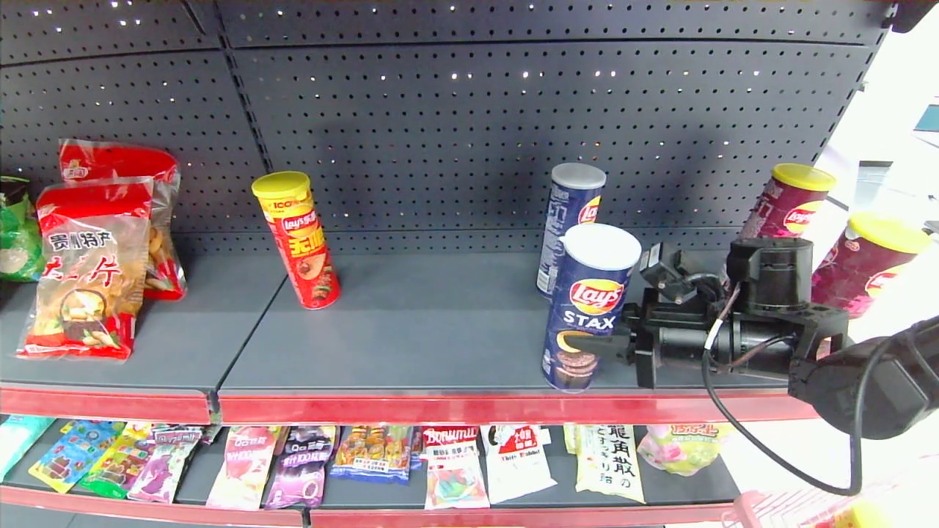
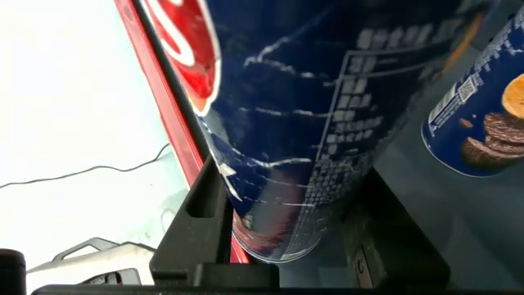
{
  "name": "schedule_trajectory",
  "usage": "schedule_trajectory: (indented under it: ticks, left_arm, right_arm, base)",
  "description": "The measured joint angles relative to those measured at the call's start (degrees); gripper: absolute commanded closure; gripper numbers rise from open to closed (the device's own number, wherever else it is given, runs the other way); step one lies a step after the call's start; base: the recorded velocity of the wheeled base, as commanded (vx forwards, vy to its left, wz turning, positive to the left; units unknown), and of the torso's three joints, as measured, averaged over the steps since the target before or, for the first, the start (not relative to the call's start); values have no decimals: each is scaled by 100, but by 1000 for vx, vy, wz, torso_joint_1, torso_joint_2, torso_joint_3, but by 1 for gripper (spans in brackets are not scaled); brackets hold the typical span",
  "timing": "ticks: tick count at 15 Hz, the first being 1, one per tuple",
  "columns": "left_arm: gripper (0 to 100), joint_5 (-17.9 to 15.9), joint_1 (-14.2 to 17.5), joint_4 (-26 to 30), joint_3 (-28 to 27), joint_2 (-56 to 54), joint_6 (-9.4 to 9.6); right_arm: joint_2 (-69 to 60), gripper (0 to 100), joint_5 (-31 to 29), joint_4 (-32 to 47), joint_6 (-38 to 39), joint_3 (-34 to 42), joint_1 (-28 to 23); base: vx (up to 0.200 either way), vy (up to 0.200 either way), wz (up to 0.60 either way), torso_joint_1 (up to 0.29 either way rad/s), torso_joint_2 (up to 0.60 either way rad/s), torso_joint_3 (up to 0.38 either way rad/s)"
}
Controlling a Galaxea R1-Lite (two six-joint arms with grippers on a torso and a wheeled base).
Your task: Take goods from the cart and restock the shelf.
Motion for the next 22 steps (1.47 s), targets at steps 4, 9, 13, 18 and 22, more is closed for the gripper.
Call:
schedule_trajectory:
  ticks: [4, 9, 13, 18, 22]
  left_arm:
    - [0, 0, -2, 2, 0, 0, 0]
    - [0, 0, -2, 0, 5, 0, 0]
    - [0, 0, 0, 2, 0, 0, 0]
    - [0, 0, -2, 0, 2, 0, 0]
    - [0, 0, 0, 0, 5, 0, 2]
  right_arm:
    - [33, 0, -11, -9, -13, 20, 0]
    - [-57, 0, -61, 17, 80, 50, -30]
    - [-273, 0, -313, 28, 118, 508, -190]
    - [-708, 0, -334, 38, 197, 998, -656]
    - [-1180, 0, -312, 38, 313, 1580, -835]
  base:
    - [0, 0, 0, 0, 0, 0]
    - [0, 0, 0, 0, 0, 0]
    - [0, 0, 0, 0, 0, 0]
    - [0, 0, 0, 0, 0, 0]
    - [0, 0, 0, 0, 0, 0]
